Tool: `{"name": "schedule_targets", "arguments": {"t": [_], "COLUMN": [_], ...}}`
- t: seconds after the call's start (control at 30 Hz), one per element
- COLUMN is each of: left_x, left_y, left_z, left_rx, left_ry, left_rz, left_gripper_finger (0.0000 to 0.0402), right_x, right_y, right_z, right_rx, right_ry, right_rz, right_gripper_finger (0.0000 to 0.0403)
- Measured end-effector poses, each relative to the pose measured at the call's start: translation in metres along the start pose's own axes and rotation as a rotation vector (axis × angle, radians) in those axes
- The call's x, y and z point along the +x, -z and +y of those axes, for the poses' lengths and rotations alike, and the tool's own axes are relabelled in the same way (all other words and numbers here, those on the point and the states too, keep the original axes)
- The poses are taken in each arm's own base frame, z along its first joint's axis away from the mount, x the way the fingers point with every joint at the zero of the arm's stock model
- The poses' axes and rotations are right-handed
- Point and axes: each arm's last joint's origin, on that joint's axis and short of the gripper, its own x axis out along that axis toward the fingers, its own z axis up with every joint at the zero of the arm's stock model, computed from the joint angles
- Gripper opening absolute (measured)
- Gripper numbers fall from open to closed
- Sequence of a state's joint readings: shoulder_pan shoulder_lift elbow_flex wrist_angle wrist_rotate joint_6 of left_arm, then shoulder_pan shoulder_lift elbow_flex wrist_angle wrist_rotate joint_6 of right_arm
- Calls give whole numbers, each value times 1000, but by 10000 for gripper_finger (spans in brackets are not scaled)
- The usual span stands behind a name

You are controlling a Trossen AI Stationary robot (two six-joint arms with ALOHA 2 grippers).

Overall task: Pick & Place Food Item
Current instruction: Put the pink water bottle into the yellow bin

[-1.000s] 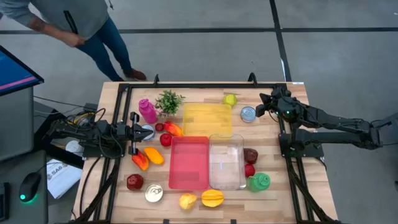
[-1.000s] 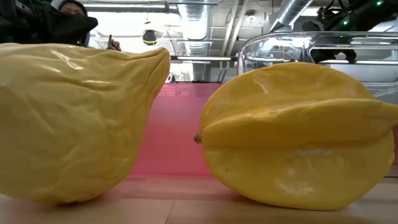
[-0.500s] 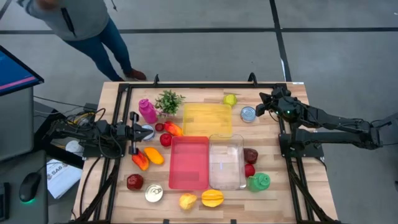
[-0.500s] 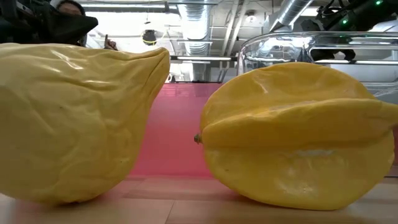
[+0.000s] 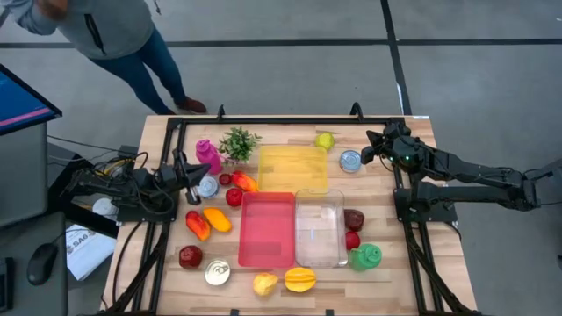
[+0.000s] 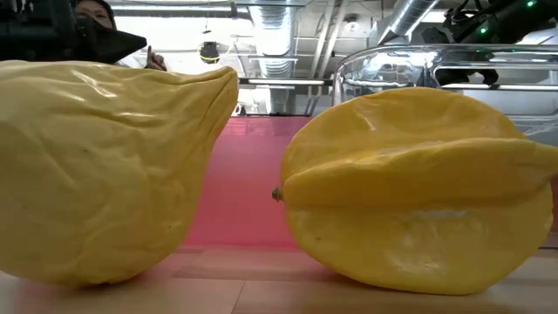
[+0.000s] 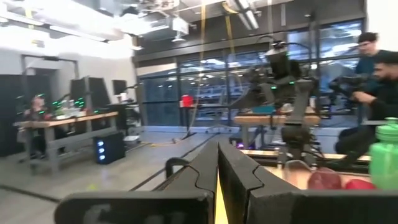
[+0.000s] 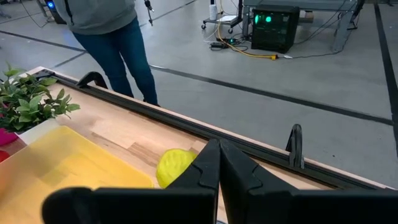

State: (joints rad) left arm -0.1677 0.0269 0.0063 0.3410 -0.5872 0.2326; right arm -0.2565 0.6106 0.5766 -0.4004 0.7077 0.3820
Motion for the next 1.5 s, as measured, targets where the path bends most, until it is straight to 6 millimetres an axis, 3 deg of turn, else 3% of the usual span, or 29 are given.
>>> {"name": "schedule_targets", "arguments": {"t": [0.33, 1.07, 1.33, 1.5], "left_x": [0, 3, 3, 2], "left_y": [3, 4, 4, 5], "left_z": [6, 8, 9, 13], "left_rx": [72, 84, 85, 88], "left_ry": [-217, -448, -453, -575], "left_rz": [71, 133, 134, 162], "left_gripper_finger": [18, 292, 331, 332], "right_x": [0, 0, 0, 0], "right_y": [0, 0, 0, 0], "right_z": [0, 0, 0, 0], "right_rx": [0, 0, 0, 0], "right_ry": [0, 0, 0, 0], "right_rz": [0, 1, 0, 0], "right_gripper_finger": [0, 0, 0, 0]}}
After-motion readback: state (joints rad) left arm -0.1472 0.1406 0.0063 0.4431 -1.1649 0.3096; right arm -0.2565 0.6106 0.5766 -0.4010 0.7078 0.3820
